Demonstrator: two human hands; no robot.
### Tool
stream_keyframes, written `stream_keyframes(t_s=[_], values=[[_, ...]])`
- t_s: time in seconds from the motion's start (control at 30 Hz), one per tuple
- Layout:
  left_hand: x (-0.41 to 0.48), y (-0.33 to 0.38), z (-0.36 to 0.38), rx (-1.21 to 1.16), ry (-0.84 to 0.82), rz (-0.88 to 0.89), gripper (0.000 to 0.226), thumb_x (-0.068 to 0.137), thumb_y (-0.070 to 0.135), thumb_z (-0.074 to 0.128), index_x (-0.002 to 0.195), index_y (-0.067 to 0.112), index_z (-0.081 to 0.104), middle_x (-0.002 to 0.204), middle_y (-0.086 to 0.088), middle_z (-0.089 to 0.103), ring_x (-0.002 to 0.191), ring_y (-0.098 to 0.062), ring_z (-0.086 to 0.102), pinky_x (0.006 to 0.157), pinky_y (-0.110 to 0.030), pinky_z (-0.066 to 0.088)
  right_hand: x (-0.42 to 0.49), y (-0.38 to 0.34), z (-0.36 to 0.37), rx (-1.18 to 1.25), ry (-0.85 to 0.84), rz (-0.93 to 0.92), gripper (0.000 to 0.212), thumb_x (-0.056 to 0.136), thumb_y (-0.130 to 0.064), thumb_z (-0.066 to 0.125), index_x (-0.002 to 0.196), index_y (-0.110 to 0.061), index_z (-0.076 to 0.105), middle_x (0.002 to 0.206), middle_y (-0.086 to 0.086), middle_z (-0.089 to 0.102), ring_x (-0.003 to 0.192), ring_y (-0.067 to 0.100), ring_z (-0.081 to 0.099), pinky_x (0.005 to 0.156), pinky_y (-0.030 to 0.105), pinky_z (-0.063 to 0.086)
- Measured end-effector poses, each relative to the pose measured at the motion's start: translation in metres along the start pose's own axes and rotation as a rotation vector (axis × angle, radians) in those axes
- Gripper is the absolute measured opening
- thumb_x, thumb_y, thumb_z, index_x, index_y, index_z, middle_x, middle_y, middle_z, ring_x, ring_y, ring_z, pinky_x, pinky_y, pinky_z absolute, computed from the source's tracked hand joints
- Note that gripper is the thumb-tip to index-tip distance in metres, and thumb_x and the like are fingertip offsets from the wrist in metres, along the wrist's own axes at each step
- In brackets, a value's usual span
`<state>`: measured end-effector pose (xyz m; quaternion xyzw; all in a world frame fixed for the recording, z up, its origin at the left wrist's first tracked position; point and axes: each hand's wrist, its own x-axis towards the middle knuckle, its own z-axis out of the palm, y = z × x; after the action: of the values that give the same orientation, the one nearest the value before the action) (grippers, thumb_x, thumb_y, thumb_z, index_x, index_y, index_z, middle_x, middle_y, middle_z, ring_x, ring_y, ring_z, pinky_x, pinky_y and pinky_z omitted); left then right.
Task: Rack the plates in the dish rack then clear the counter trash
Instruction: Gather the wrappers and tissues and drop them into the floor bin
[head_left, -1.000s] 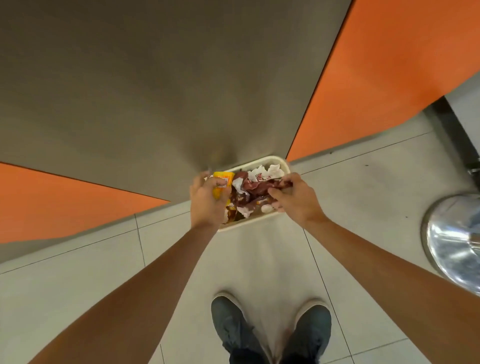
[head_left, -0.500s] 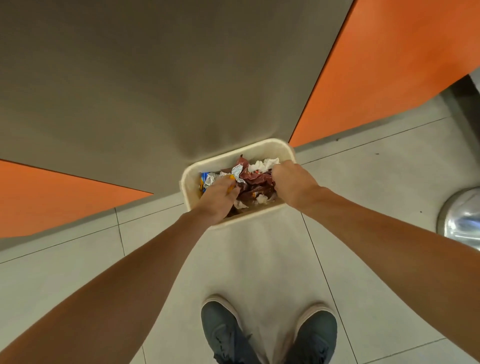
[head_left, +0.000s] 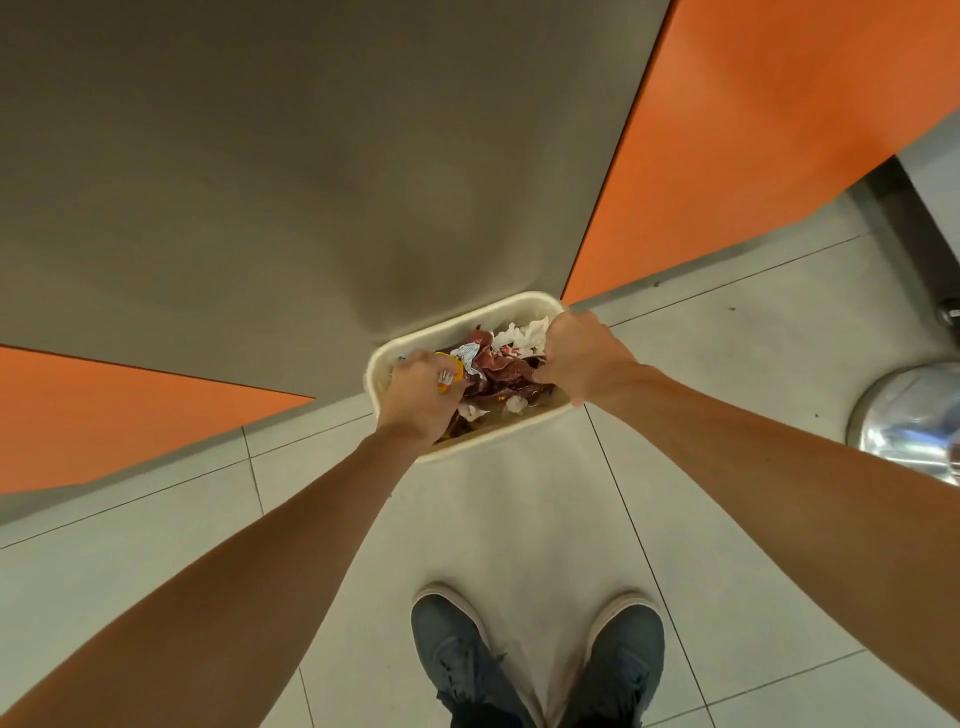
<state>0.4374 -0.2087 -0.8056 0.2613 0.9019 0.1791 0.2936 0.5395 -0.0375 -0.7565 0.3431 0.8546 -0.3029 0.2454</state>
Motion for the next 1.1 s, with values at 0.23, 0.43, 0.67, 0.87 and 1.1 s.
stream_keyframes(t_s=[0.23,0.43,0.67,0.87,1.1], values=[[-0.027,0.012,-0.031,-0.102,0.060,0.008,0.030,0.088,0.022,0.068,0.117,0.014,0.064,0.121,-0.004,0.060,0.112,-0.021,0.054,0.085,-0.027,0.042,-0.033,-0.003,-0.027,0.106,0.133,-0.038,0.024,0.088,-0.028,0.067,0.110,-0.019,0.061,0.096,0.002,0.052,0.091,0.028,0.060,0.079,0.034,0.047],[-0.076,0.045,-0.072,-0.347,0.101,0.033,0.015,0.092,0.006,0.059,0.100,0.014,0.069,0.097,-0.002,0.070,0.088,-0.013,0.063,0.076,-0.028,0.053,-0.078,-0.016,-0.049,0.170,0.145,-0.140,0.017,0.094,-0.025,0.054,0.078,-0.023,0.061,0.077,0.005,0.064,0.075,0.029,0.061,0.070,0.036,0.052],[-0.150,0.111,-0.140,-0.612,0.133,-0.038,0.017,0.095,0.003,0.053,0.094,0.003,0.071,0.073,-0.009,0.069,0.062,-0.011,0.062,0.066,-0.027,0.053,-0.157,-0.052,-0.099,0.194,0.139,-0.248,0.032,0.094,-0.022,0.053,0.063,-0.014,0.054,0.054,-0.005,0.044,0.061,0.023,0.045,0.060,0.037,0.044],[-0.222,0.165,-0.215,-0.712,0.234,-0.059,0.018,0.091,0.000,0.056,0.088,0.010,0.071,0.073,-0.010,0.070,0.063,-0.017,0.064,0.066,-0.030,0.055,-0.242,-0.087,-0.162,0.266,0.172,-0.351,0.025,0.091,-0.016,0.056,0.070,-0.005,0.062,0.055,0.004,0.054,0.056,0.021,0.047,0.060,0.039,0.044],[-0.325,0.214,-0.309,-0.653,0.265,-0.087,0.015,0.094,0.007,0.056,0.094,0.010,0.071,0.074,0.000,0.069,0.066,-0.009,0.064,0.063,-0.021,0.053,-0.351,-0.132,-0.225,0.239,0.150,-0.457,0.024,0.091,-0.017,0.057,0.072,-0.007,0.065,0.061,0.005,0.061,0.059,0.022,0.054,0.060,0.041,0.048]])
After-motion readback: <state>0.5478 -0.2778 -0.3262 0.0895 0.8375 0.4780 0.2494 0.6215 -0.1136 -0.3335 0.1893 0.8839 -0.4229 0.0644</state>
